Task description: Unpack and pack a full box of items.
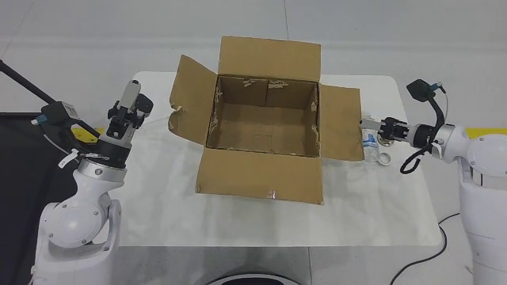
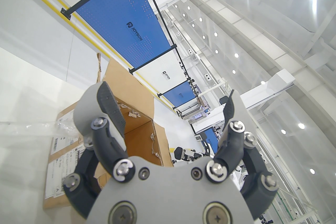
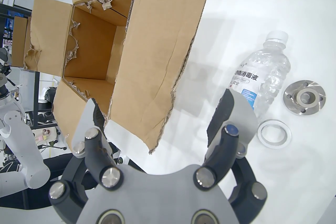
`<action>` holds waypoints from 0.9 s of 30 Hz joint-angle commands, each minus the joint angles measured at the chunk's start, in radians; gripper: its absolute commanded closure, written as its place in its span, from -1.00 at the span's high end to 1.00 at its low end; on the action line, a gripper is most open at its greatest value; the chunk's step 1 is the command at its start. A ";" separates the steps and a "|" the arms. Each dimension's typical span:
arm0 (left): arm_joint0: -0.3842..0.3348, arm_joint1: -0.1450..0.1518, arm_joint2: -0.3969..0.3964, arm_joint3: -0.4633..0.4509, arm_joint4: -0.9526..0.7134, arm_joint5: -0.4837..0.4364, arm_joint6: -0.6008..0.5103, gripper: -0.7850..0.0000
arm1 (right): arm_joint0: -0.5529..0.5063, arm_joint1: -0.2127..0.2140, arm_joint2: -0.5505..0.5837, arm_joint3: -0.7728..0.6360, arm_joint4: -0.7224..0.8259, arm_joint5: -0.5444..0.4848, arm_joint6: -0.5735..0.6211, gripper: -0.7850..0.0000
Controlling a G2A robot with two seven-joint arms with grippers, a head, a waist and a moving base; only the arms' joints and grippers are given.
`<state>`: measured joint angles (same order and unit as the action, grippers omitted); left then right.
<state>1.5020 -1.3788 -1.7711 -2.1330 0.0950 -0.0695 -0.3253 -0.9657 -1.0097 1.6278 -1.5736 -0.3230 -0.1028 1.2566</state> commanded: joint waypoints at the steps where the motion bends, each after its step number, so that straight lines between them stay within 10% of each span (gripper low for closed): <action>1: 0.000 0.000 0.000 0.000 0.000 0.000 0.000 1.00 | 0.000 0.000 0.000 0.000 0.000 0.000 0.000 1.00; 27: 0.000 0.000 0.000 0.000 0.000 0.000 0.000 1.00 | -0.065 0.021 0.022 -0.103 -0.100 -0.105 -0.061 1.00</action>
<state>1.5020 -1.3788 -1.7711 -2.1330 0.0950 -0.0695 -0.3253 -1.0305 -0.9882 1.6496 -1.6761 -0.4231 -0.2075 1.1952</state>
